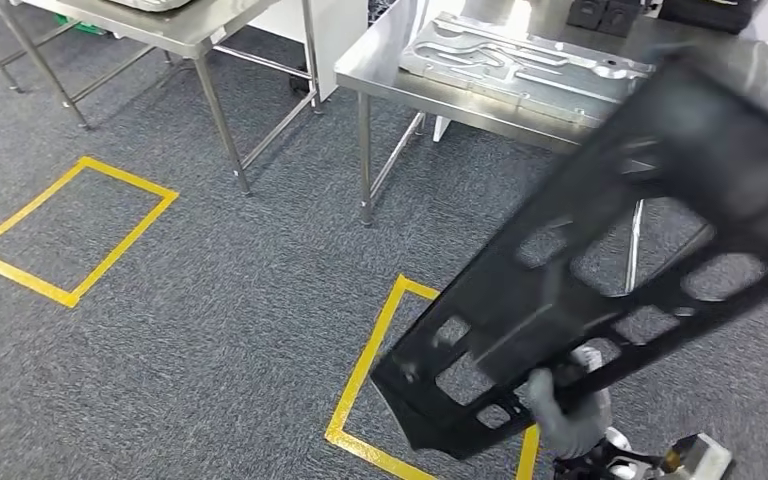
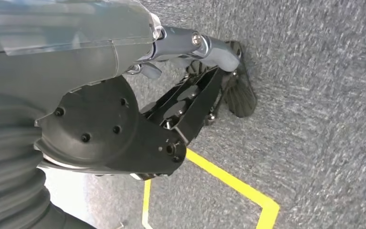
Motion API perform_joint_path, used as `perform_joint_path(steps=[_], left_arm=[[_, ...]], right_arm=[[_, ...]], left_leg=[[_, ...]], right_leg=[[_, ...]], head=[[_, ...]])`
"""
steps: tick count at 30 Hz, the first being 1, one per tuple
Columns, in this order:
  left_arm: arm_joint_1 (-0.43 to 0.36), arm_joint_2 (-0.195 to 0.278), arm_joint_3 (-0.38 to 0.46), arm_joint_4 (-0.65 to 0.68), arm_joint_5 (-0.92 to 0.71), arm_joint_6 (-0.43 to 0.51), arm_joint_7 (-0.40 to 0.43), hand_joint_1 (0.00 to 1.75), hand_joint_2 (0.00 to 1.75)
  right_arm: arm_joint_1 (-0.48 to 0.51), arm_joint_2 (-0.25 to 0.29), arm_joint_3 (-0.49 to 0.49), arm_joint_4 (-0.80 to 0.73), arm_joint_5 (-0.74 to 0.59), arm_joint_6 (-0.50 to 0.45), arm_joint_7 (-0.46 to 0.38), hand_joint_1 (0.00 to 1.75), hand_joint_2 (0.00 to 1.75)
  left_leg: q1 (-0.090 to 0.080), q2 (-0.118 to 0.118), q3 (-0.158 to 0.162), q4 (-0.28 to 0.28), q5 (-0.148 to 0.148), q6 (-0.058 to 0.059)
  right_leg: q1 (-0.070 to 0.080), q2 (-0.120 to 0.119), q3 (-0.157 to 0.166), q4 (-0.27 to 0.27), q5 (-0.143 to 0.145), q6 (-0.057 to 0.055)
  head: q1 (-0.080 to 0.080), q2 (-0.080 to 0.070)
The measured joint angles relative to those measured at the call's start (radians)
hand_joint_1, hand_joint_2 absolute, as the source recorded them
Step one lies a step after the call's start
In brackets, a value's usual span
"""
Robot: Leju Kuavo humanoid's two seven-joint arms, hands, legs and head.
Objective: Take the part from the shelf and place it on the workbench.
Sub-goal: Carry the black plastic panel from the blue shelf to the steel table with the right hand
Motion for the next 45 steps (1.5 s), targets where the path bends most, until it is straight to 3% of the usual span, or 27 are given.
perform_joint_path(steps=[2, 3, 5, 7, 8, 9, 10, 11, 13, 15, 17, 19, 21, 23, 24, 26, 27, 29, 32, 34, 36, 38, 39, 40, 41, 43, 45], left_arm=[[-0.002, -0.001, 0.0, 0.0, 0.0, 0.002, -0.001, 0.0, 1.75], [-0.003, -0.001, 0.0, -0.001, 0.0, 0.002, -0.001, 0.0, 1.75], [-0.001, -0.001, 0.0, -0.001, 0.0, 0.003, -0.006, 0.0, 1.75], [0.002, -0.001, 0.0, -0.001, 0.0, 0.003, -0.009, 0.0, 1.75], [0.004, -0.001, 0.0, -0.001, 0.0, 0.004, -0.01, 0.0, 1.75], [0.005, -0.001, 0.0, -0.001, 0.0, 0.004, -0.01, 0.0, 1.75], [0.007, 0.0, 0.0, -0.001, 0.0, 0.004, -0.011, 0.0, 1.75], [0.007, 0.001, 0.0, -0.001, 0.0, 0.003, -0.011, 0.0, 1.75], [0.005, 0.004, 0.0, -0.001, 0.0, 0.001, -0.01, 0.0, 1.75], [0.001, 0.005, 0.0, -0.001, 0.0, -0.001, -0.01, 0.0, 1.75], [-0.003, 0.005, 0.001, -0.001, 0.0, -0.001, -0.01, 0.0, 1.75], [-0.003, 0.006, 0.001, -0.001, 0.0, -0.001, -0.01, 0.0, 1.75], [-0.001, 0.006, 0.001, -0.001, 0.0, -0.003, -0.011, 0.0, 1.75], [0.001, 0.005, 0.001, -0.001, 0.0, -0.004, -0.011, 0.0, 1.75], [0.001, 0.005, 0.001, -0.001, 0.0, -0.005, -0.011, 0.0, 1.75], [0.001, 0.004, 0.001, -0.001, 0.0, -0.005, -0.012, 0.0, 1.75], [0.001, 0.004, 0.001, -0.001, 0.0, -0.005, -0.014, 0.0, 1.75], [-0.001, 0.004, 0.001, -0.001, 0.0, -0.005, -0.017, 0.0, 1.75], [-0.003, 0.003, 0.001, -0.001, 0.0, -0.006, -0.02, 0.0, 1.75], [-0.004, 0.003, 0.001, -0.001, 0.0, -0.015, -0.02, 0.0, 1.75], [-0.004, 0.003, 0.003, -0.001, 0.0, -0.034, -0.021, 0.0, 1.75], [-0.003, 0.003, 0.007, -0.001, 0.0, -0.051, -0.024, 0.0, 1.75], [-0.002, 0.002, 0.008, -0.001, 0.0, -0.056, -0.026, 0.0, 1.75], [-0.001, 0.002, 0.009, -0.001, 0.0, -0.059, -0.028, 0.0, 1.75], [0.0, 0.002, 0.01, -0.001, 0.0, -0.062, -0.03, 0.0, 1.75], [0.0, 0.002, 0.014, -0.001, 0.0, -0.065, -0.033, 0.0, 1.75], [-0.001, 0.001, 0.018, -0.001, 0.0, -0.068, -0.034, 0.0, 1.75]], right_arm=[[-0.001, 0.002, -0.014, 0.002, 0.11, -0.041, -0.004, 1.75, 1.75], [0.001, 0.002, -0.015, 0.004, 0.165, -0.061, -0.009, 1.75, 1.75], [0.004, 0.007, -0.015, 0.008, 0.182, -0.064, -0.014, 1.75, 1.75], [0.006, 0.014, -0.016, 0.012, 0.087, -0.026, -0.015, 1.75, 1.75], [0.007, 0.016, -0.017, 0.014, 0.045, -0.008, -0.014, 1.75, 1.75], [0.008, 0.017, -0.02, 0.016, 0.027, 0.003, -0.013, 1.75, 1.75], [0.008, 0.018, -0.022, 0.016, 0.045, 0.006, -0.015, 1.75, 1.75], [0.008, 0.018, -0.023, 0.017, 0.09, 0.002, -0.021, 1.75, 1.75], [0.009, 0.018, -0.019, 0.018, 0.201, -0.015, -0.033, 1.75, 1.75], [0.01, 0.019, -0.014, 0.02, 0.224, -0.028, -0.029, 1.75, 1.75], [0.011, 0.02, -0.015, 0.021, 0.191, -0.035, -0.018, 1.75, 1.75], [0.009, 0.018, -0.017, 0.022, 0.188, -0.027, -0.016, 1.75, 1.75], [0.007, 0.014, -0.015, 0.022, 0.199, -0.011, -0.017, 1.75, 1.75], [0.008, 0.014, -0.013, 0.023, 0.202, -0.006, -0.017, 1.75, 1.75], [0.008, 0.014, -0.013, 0.024, 0.2, -0.008, -0.016, 1.75, 1.75], [0.008, 0.014, -0.014, 0.026, 0.19, -0.017, -0.01, 1.75, 1.75], [0.008, 0.014, -0.015, 0.026, 0.183, -0.023, -0.006, 1.75, 1.75], [0.007, 0.014, -0.019, 0.027, 0.169, -0.032, 0.001, 1.75, 1.75], [0.007, 0.015, -0.023, 0.028, 0.161, -0.036, 0.004, 1.75, 1.75], [0.006, 0.016, -0.026, 0.027, 0.161, -0.037, 0.007, 1.75, 1.75], [-0.001, 0.019, -0.027, 0.027, 0.156, -0.032, 0.012, 1.75, 1.75], [-0.008, 0.022, -0.028, 0.027, 0.145, -0.023, 0.015, 1.75, 1.75], [-0.01, 0.023, -0.028, 0.027, 0.139, -0.019, 0.016, 1.75, 1.75], [-0.01, 0.023, -0.028, 0.028, 0.136, -0.016, 0.016, 1.75, 1.75], [-0.011, 0.024, -0.029, 0.028, 0.134, -0.014, 0.017, 1.75, 1.75], [-0.012, 0.025, -0.03, 0.027, 0.139, -0.019, 0.016, 1.75, 1.75], [-0.013, 0.026, -0.03, 0.026, 0.162, -0.035, 0.014, 1.75, 1.75]], left_leg=[[-0.001, 0.012, 0.007, -0.001, -0.005, -0.01], [-0.001, 0.001, 0.004, 0.012, -0.016, -0.015], [0.003, -0.04, -0.032, 0.099, -0.067, -0.025], [0.01, -0.066, -0.094, 0.227, -0.123, -0.034], [0.013, -0.069, -0.115, 0.269, -0.132, -0.037], [0.015, -0.07, -0.119, 0.272, -0.119, -0.04], [0.018, -0.072, -0.108, 0.241, -0.091, -0.041], [0.02, -0.079, -0.078, 0.173, -0.05, -0.041], [0.024, -0.111, -0.023, 0.049, -0.001, -0.036], [0.022, -0.129, -0.007, 0.007, 0.003, -0.026], [0.02, -0.117, -0.007, 0.004, 0.008, -0.014], [0.023, -0.101, -0.005, -0.003, 0.013, -0.002], [0.024, -0.083, -0.005, -0.006, 0.014, 0.005], [0.023, -0.065, -0.006, -0.006, 0.012, 0.008], [0.022, -0.057, -0.006, -0.005, 0.011, 0.008], [0.022, -0.048, -0.003, -0.005, 0.008, 0.004], [0.022, -0.045, 0.0, -0.005, 0.006, 0.002], [0.02, -0.04, 0.004, -0.005, 0.003, -0.005], [0.019, -0.038, 0.007, -0.008, 0.001, -0.021], [0.02, -0.041, 0.007, -0.002, -0.008, -0.034], [0.021, -0.056, -0.023, 0.069, -0.052, -0.041], [0.023, -0.068, -0.091, 0.208, -0.113, -0.044], [0.023, -0.07, -0.121, 0.264, -0.128, -0.044], [0.023, -0.071, -0.137, 0.287, -0.123, -0.044], [0.023, -0.071, -0.134, 0.27, -0.099, -0.041], [0.022, -0.074, -0.083, 0.144, -0.023, -0.032], [0.019, -0.078, -0.035, 0.034, 0.016, -0.022]], right_leg=[[-0.005, 0.021, 0.004, -0.011, 0.008, -0.005], [-0.01, 0.031, 0.008, -0.019, 0.013, -0.008], [-0.02, 0.048, 0.014, -0.03, 0.021, -0.011], [-0.021, 0.066, 0.013, -0.03, 0.022, -0.012], [-0.021, 0.075, 0.013, -0.028, 0.021, -0.012], [-0.022, 0.086, 0.013, -0.026, 0.02, -0.012], [-0.022, 0.098, 0.014, -0.023, 0.019, -0.01], [-0.023, 0.11, 0.014, -0.018, 0.017, -0.008], [-0.024, 0.13, 0.01, -0.008, 0.011, 0.0], [-0.025, 0.142, 0.002, -0.002, 0.009, 0.012], [-0.028, 0.148, -0.002, -0.001, 0.01, 0.025], [-0.028, 0.119, -0.012, 0.022, -0.006, 0.035], [-0.03, 0.076, -0.061, 0.122, -0.062, 0.044], [-0.034, 0.064, -0.125, 0.246, -0.112, 0.052], [-0.036, 0.063, -0.139, 0.273, -0.114, 0.054], [-0.037, 0.061, -0.112, 0.214, -0.066, 0.053], [-0.037, 0.058, -0.076, 0.144, -0.03, 0.049], [-0.031, 0.048, -0.017, 0.028, 0.01, 0.039], [-0.021, 0.048, -0.002, -0.007, 0.012, 0.023], [-0.027, 0.053, 0.004, -0.015, 0.015, 0.012], [-0.032, 0.057, 0.01, -0.024, 0.019, 0.001], [-0.029, 0.061, 0.01, -0.024, 0.018, -0.004], [-0.027, 0.063, 0.01, -0.022, 0.017, -0.006], [-0.026, 0.067, 0.011, -0.02, 0.015, -0.007], [-0.024, 0.07, 0.012, -0.017, 0.013, -0.008], [-0.022, 0.077, 0.015, -0.012, 0.007, -0.006], [-0.018, 0.081, 0.015, -0.005, 0.001, 0.002]], head=[[0.0, 0.0], [0.0, 0.0], [0.0, 0.0], [0.0, 0.0], [0.0, 0.0], [0.0, 0.0], [0.0, 0.0], [0.0, 0.0], [0.0, 0.0], [0.0, 0.0], [0.0, 0.0], [0.0, 0.0], [0.0, 0.0], [0.0, 0.0], [0.0, 0.0], [0.0, 0.0], [0.0, 0.0], [0.0, 0.0], [0.0, 0.0], [0.0, 0.0], [0.0, 0.0], [0.0, 0.0], [0.0, 0.0], [0.0, 0.0], [0.0, 0.0], [0.0, 0.0], [0.0, 0.0]])
